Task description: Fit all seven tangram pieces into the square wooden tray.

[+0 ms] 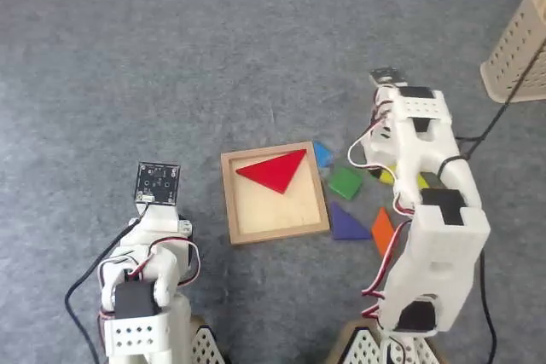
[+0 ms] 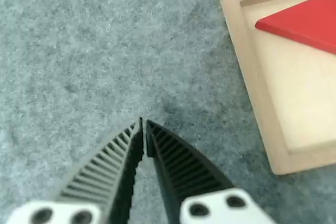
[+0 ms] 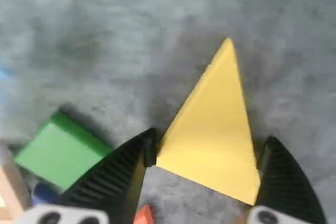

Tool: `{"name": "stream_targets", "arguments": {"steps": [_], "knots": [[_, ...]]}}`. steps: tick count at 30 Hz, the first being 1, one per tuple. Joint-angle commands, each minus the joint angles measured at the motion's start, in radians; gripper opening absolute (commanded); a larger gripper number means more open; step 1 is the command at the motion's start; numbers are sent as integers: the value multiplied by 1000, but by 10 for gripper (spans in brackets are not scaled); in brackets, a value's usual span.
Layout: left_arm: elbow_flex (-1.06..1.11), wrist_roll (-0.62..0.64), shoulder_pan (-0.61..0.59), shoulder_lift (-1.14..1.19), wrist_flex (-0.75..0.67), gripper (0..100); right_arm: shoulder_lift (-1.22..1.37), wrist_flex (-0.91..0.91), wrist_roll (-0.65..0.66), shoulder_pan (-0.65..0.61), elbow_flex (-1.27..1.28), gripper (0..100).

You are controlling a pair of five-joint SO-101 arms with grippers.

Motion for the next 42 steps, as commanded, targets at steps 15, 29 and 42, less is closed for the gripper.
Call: {"name": "stream_targets", "arguments": {"steps": [15, 29, 42], "knots": [[-7, -5, 0, -18, 6, 12, -113, 163, 292, 36, -55, 326], [-7, -5, 0, -18, 6, 12, -1, 56, 276, -36, -61, 407], [-7, -5, 0, -18, 6, 12, 10, -47, 264, -31, -58, 362]]}}
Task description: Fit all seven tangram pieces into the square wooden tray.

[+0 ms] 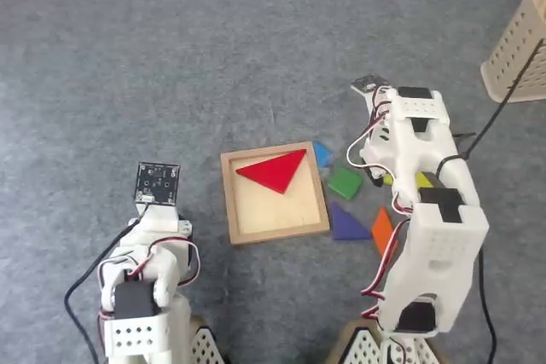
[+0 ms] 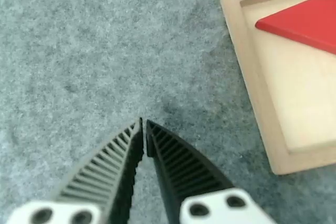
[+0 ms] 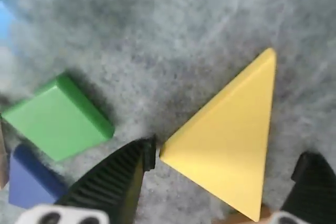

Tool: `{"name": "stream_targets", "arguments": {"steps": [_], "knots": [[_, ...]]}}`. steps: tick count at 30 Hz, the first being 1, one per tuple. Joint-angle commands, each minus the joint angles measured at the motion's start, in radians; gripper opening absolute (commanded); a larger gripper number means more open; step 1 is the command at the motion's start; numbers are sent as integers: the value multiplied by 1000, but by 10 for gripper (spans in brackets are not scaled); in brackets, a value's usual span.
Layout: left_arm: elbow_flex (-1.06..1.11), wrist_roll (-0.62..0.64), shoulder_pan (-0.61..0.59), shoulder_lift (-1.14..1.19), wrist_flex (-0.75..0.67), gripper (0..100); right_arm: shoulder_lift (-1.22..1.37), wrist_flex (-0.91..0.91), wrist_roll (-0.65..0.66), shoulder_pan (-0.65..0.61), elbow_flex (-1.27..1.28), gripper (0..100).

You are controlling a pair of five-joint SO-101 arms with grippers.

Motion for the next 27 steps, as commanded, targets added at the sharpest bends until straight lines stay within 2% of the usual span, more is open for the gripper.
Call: {"name": "stream_targets", "arguments": {"steps": [1, 6, 16, 18, 23, 27], "knots": [[-7, -5, 0, -18, 6, 12, -24, -82, -20, -18, -46, 330], [-7, -5, 0, -18, 6, 12, -22, -85, -20, -18, -44, 212], [-7, -5, 0, -18, 6, 12, -33, -82, -64, 5, -46, 182], [-7, -5, 0, -18, 6, 12, -53, -44, -21, 12, -46, 202], [-7, -5, 0, -18, 6, 12, -110, 107, 181, 12, -44, 350], [-7, -5, 0, -18, 6, 12, -130, 114, 290, 28, -11, 360]]}}
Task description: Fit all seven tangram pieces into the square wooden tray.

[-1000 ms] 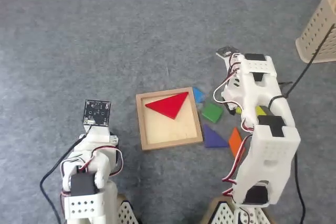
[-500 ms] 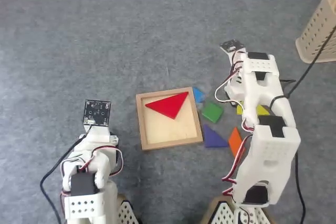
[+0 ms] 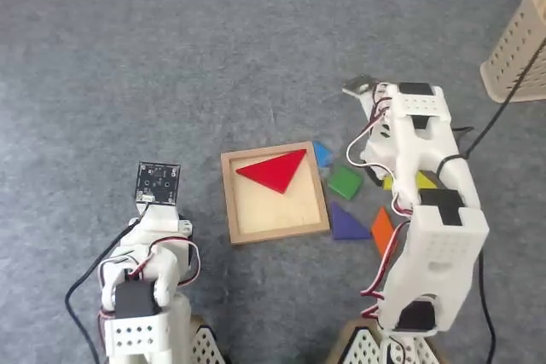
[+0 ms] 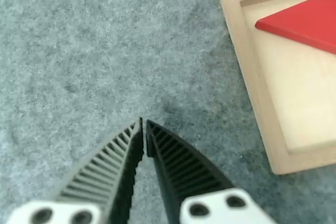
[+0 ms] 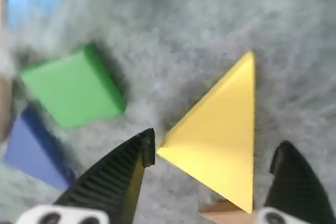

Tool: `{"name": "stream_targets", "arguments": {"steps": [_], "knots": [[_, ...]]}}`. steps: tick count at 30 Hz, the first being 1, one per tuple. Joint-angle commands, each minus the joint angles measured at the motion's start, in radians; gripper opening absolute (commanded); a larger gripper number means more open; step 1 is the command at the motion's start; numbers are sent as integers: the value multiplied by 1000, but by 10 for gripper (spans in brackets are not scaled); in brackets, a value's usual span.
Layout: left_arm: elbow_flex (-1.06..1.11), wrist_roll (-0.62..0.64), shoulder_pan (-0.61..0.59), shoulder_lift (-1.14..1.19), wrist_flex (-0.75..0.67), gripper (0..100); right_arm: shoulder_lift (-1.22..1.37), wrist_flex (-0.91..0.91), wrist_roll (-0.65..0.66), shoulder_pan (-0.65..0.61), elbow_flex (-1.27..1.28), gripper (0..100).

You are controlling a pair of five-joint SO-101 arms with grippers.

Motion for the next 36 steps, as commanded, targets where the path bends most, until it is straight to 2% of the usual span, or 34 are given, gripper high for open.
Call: {"name": "stream_targets", "arguments": {"steps": [1, 8, 16, 22, 27, 36], "knots": [[-7, -5, 0, -18, 6, 12, -101, -1, 100, 27, 31, 360], [-7, -5, 0, -18, 6, 12, -157, -162, 127, 27, 183, 360], [-7, -5, 0, -18, 6, 12, -102, -199, 121, 27, 180, 357], [-7, -5, 0, -18, 6, 12, -73, -211, 127, 28, 180, 255], [-7, -5, 0, -18, 6, 12, -73, -211, 118, 28, 178, 246], [-7, -5, 0, -18, 6, 12, -117, -237, -12, 19, 183, 224]]}}
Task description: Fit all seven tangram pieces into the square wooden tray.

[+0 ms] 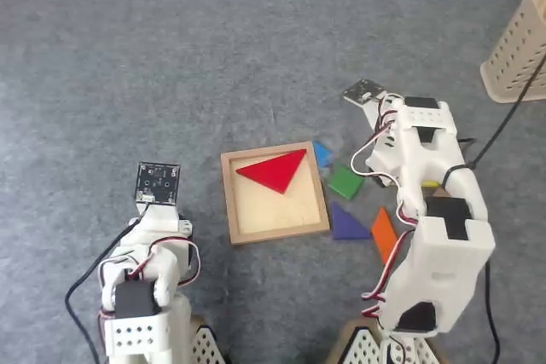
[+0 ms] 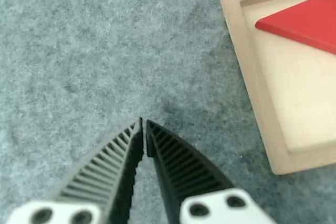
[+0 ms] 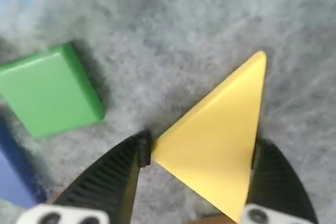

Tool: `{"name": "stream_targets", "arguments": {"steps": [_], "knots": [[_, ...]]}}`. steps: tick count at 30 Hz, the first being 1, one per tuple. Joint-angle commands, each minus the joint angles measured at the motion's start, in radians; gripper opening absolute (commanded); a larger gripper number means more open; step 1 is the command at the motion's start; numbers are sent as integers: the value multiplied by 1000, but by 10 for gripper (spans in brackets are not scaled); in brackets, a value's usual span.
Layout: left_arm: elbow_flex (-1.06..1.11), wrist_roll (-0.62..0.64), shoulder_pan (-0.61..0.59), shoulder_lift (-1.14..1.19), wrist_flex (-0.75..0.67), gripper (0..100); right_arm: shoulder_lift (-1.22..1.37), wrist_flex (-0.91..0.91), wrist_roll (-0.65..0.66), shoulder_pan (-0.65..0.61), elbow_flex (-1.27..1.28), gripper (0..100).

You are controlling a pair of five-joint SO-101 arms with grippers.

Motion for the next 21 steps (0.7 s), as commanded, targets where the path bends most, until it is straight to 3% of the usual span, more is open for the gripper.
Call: {"name": "stream_targets", "arguments": {"steps": [1, 6, 12, 21], "knots": [[-7, -5, 0, -18, 6, 12, -59, -12, -54, -1, -5, 210], [-7, -5, 0, -18, 6, 12, -182, 56, -100, -25, -3, 195], [-7, -5, 0, -18, 6, 12, -317, 150, -157, -153, -3, 193], [-7, -5, 0, -18, 6, 12, -435, 209, -170, -470, -3, 191]]}}
